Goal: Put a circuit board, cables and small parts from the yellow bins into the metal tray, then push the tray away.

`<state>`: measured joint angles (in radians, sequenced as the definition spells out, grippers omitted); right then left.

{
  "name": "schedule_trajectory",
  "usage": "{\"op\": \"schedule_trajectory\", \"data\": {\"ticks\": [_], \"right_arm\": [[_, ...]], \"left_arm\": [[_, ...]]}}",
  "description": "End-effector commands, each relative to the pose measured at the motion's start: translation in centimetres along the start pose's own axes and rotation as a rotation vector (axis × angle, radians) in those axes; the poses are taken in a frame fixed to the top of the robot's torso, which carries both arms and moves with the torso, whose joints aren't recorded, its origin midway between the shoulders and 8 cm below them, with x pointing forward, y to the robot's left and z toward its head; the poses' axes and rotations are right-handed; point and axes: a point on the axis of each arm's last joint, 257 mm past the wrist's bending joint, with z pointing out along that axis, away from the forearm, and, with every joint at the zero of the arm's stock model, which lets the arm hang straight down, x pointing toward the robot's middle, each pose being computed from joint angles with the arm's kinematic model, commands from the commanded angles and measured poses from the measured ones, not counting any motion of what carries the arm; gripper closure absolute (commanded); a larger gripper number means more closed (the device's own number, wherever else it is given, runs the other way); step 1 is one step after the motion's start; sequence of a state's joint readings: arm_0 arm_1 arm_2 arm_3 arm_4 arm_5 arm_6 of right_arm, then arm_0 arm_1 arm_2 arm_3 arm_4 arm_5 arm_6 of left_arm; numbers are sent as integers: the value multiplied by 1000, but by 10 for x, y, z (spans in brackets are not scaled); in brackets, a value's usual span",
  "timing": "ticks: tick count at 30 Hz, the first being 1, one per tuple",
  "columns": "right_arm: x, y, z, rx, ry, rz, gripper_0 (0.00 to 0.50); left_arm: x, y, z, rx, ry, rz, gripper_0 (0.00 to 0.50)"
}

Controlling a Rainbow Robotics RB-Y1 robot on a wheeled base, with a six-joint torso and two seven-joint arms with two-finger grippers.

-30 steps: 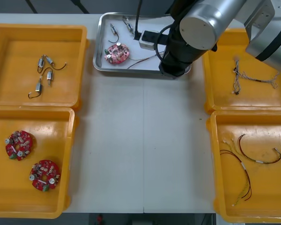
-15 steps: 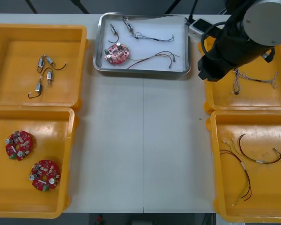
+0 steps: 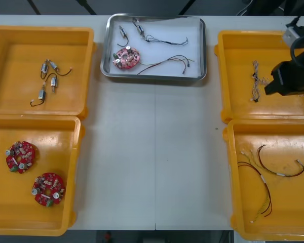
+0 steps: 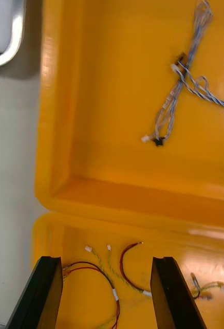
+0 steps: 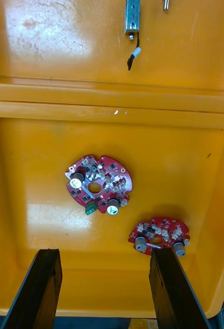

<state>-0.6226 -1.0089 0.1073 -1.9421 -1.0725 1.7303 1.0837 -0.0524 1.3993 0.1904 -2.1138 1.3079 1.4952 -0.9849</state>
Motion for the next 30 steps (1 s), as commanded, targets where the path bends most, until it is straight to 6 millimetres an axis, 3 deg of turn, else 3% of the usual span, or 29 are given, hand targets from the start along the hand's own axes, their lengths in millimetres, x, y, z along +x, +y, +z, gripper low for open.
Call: {"op": "schedule_trajectory", "data": {"ticks": [1,12,16,30], "right_arm": [[21,-42,-15,50,2,123,0],[65,-84,-8,76,59,260,0],[79,-90,-2,87,88,269,0],[89,-91,4,98,115,239,0]], "left_arm": [[-6,10,-14,-43,-12,49,0],[-6,10,-14,-43,-12,49,0],[-6,10,-14,-43,-12,49,0],[-6,10,-14,-43,-12,49,0]]}}
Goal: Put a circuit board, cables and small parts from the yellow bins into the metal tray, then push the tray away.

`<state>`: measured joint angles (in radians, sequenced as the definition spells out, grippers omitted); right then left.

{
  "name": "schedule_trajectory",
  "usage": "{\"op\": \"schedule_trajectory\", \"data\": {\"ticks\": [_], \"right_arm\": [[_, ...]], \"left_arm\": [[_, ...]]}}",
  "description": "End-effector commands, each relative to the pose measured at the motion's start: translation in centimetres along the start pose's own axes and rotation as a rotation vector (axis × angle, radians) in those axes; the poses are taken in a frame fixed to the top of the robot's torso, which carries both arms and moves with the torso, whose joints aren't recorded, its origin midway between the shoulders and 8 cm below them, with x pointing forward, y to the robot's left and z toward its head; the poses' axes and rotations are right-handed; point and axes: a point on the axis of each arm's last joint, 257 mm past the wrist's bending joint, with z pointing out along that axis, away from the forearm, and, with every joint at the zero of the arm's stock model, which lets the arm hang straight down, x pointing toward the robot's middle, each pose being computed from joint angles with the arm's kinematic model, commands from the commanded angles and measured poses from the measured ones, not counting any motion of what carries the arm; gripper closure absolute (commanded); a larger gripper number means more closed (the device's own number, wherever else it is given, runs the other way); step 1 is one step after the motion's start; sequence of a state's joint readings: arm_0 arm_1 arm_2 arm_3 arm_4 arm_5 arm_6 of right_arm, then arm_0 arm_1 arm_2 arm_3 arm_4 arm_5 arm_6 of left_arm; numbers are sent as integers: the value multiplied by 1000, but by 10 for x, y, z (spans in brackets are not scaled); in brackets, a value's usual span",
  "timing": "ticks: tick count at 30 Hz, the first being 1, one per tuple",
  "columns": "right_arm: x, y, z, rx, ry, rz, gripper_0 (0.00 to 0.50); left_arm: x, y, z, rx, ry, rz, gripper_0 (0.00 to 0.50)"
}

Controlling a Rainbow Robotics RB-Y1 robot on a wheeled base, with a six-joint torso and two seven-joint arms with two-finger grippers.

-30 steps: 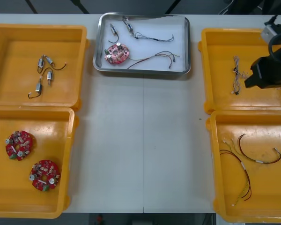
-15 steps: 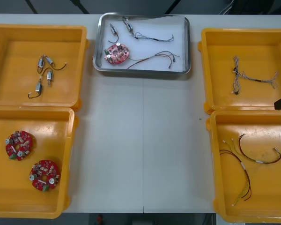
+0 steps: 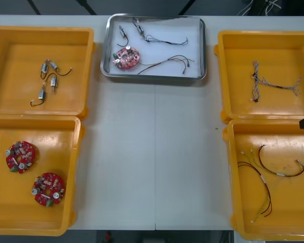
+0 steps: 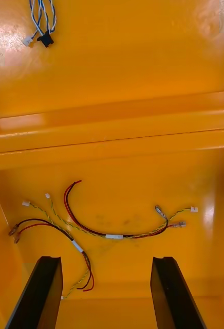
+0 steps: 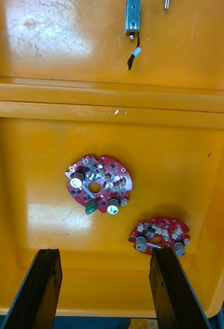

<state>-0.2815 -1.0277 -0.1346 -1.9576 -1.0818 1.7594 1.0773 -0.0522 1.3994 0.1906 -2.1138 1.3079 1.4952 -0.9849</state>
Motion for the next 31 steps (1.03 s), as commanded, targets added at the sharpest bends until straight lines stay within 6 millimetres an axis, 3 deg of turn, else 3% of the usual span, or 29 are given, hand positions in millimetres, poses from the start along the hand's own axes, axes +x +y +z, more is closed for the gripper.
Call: {"op": "schedule_trajectory", "data": {"ticks": [1,31], "right_arm": [[-2,-13,-12,50,-15,6,0],[-2,-13,-12,50,-15,6,0]], "left_arm": [[-6,10,-13,-43,-12,49,0],[-6,10,-13,-43,-12,49,0]]}}
